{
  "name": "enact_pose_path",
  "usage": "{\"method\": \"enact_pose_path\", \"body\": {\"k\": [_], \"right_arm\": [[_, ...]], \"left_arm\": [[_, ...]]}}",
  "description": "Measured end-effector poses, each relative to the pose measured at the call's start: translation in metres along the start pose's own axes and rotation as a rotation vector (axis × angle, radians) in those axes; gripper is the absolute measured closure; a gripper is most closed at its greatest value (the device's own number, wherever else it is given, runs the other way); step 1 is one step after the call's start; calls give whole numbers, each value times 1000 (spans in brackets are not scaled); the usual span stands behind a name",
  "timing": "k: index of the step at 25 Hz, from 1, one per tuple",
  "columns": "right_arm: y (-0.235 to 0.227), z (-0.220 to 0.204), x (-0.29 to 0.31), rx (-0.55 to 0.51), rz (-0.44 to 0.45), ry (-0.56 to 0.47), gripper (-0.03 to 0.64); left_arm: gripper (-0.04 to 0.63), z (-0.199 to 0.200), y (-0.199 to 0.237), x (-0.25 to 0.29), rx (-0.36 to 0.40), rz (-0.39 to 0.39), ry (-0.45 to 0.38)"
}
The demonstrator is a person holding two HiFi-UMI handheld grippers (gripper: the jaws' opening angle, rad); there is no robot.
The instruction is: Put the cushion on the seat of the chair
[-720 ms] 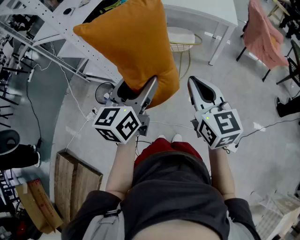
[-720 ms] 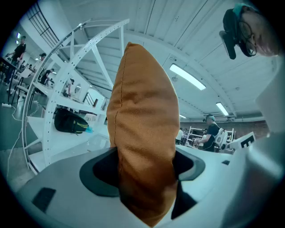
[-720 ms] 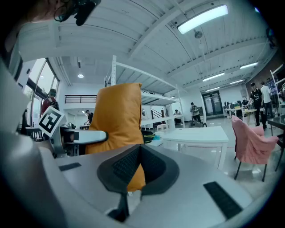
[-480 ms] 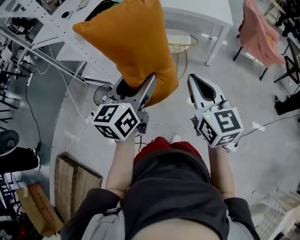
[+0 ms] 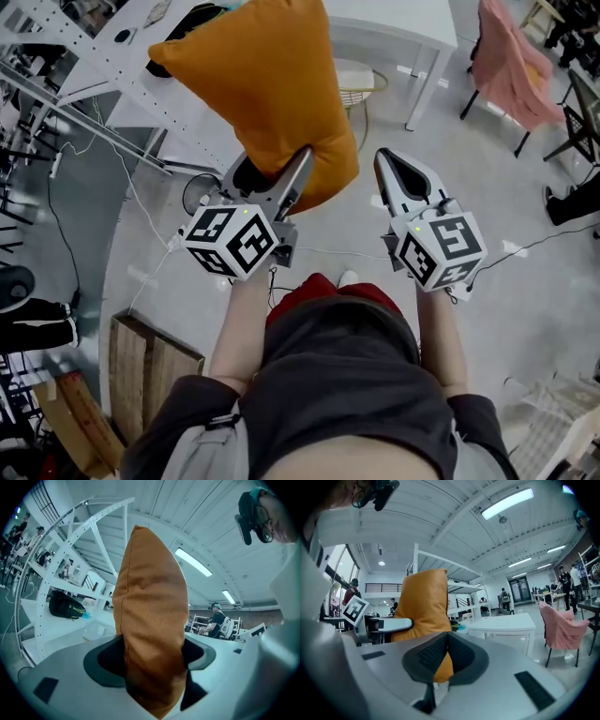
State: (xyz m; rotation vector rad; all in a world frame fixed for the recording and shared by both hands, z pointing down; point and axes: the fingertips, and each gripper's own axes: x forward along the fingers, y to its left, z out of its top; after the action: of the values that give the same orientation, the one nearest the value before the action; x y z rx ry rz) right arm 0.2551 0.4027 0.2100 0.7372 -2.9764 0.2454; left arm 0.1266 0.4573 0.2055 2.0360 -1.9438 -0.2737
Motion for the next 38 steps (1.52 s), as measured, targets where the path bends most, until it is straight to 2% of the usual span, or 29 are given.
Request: {"method": "enact_pose_path", "body": {"k": [14, 21, 27, 38], "right_arm": [[-39, -15, -10, 67, -1, 9, 600], [-46, -13, -1, 25, 11, 31, 600], [-63, -8, 3, 44, 18, 23, 600], [-79, -16, 24, 74, 10, 37, 600]], "left_arm": [[247, -11, -9, 25, -14, 41, 2], [247, -10, -10, 40, -23, 42, 11], [247, -1, -14, 56, -17, 43, -9], [247, 4, 4, 72, -16, 61, -5]]}}
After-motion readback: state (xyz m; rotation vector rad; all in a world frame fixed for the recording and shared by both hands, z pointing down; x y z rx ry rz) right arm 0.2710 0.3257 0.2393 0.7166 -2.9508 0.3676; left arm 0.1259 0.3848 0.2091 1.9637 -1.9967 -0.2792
